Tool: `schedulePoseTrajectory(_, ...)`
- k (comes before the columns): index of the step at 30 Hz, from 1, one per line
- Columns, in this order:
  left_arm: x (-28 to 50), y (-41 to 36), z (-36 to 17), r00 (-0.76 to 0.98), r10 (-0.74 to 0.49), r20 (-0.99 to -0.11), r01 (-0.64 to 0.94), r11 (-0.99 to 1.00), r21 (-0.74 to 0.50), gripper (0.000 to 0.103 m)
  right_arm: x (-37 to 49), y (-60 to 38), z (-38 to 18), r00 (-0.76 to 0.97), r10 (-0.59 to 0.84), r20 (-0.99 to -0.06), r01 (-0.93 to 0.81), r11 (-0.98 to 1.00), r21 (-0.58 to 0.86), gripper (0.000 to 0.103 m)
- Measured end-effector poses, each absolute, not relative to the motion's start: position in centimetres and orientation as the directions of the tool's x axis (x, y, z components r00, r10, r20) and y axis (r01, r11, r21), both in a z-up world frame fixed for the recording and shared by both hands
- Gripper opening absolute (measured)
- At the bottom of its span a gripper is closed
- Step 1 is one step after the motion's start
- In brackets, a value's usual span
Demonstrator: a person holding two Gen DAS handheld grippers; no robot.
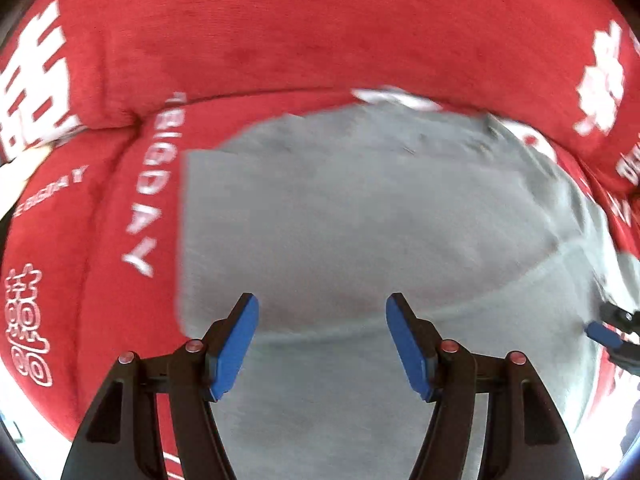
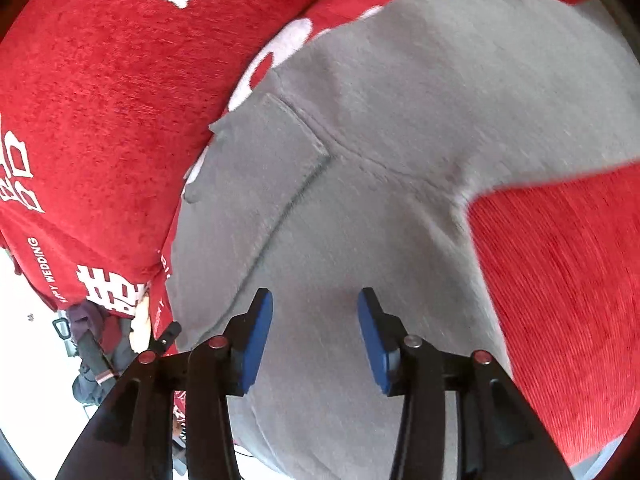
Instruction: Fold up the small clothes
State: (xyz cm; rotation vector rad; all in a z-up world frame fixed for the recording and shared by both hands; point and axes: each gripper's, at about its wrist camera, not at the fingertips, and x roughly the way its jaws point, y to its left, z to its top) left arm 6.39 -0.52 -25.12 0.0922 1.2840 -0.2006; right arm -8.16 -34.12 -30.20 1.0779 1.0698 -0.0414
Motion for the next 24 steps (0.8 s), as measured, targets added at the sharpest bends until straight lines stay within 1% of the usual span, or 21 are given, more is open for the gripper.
schedulePoseTrajectory(5, 4.3, -5.7, -25.5, 0.217, -0.146, -0.965, 0.293, 0.953, -0.078, 0.068, -10.6, -34.6, -30.6, 0.532, 0.451, -0.717, 0.515, 0.5, 0.696, 0.052)
schedulePoseTrajectory(6, 3.8, -7.0, -25.5, 0.21, -0.156, -0.965, 0.31, 0.947, -0.085, 0.076, -11.3, -34.9, -30.7, 0.533, 0.449, -0.718, 0.518, 0.498, 0.696, 0.052)
schedulePoseTrajectory(7, 3.6, -7.5, -25.6, 0.209, -0.158, -0.965, 0.318, 0.944, -0.086, 0.095, -11.7, -35.1, -30.7, 0.534, 0.446, -0.718, 0.52, 0.496, 0.695, 0.052)
schedulePoseTrajectory(8, 3.1, -8.5, -25.3, 0.221, -0.164, -0.962, 0.325, 0.942, -0.086, 0.098, -12.2, -35.4, -30.8, 0.536, 0.443, -0.718, 0.523, 0.494, 0.695, 0.053)
schedulePoseTrajectory(12, 2.0, -12.1, -24.8, 0.23, -0.167, -0.959, 0.363, 0.929, -0.075, 0.098, -14.3, -36.9, -31.1, 0.556, 0.44, -0.705, 0.53, 0.465, 0.709, 0.053)
schedulePoseTrajectory(15, 1.7, -14.1, -25.0, 0.207, -0.183, -0.961, 0.37, 0.924, -0.096, 0.098, -15.7, -38.1, -31.4, 0.568, 0.427, -0.704, 0.538, 0.454, 0.71, 0.057)
schedulePoseTrajectory(19, 1.2, -16.7, -25.8, 0.164, -0.188, -0.969, 0.37, 0.922, -0.116, 0.098, -17.4, -40.2, -32.1, 0.589, 0.411, -0.696, 0.553, 0.423, 0.718, 0.058)
schedulePoseTrajectory(22, 0.7, -18.6, -26.7, 0.155, -0.142, -0.978, 0.375, 0.924, -0.074, 0.098, -18.9, -42.3, -32.3, 0.618, 0.376, -0.69, 0.559, 0.407, 0.723, 0.058)
schedulePoseTrajectory(24, 0.3, -19.6, -27.2, 0.124, -0.156, -0.98, 0.38, 0.92, -0.098, 0.098, -20.0, -44.2, -32.2, 0.646, 0.325, -0.69, 0.567, 0.402, 0.719, 0.058)
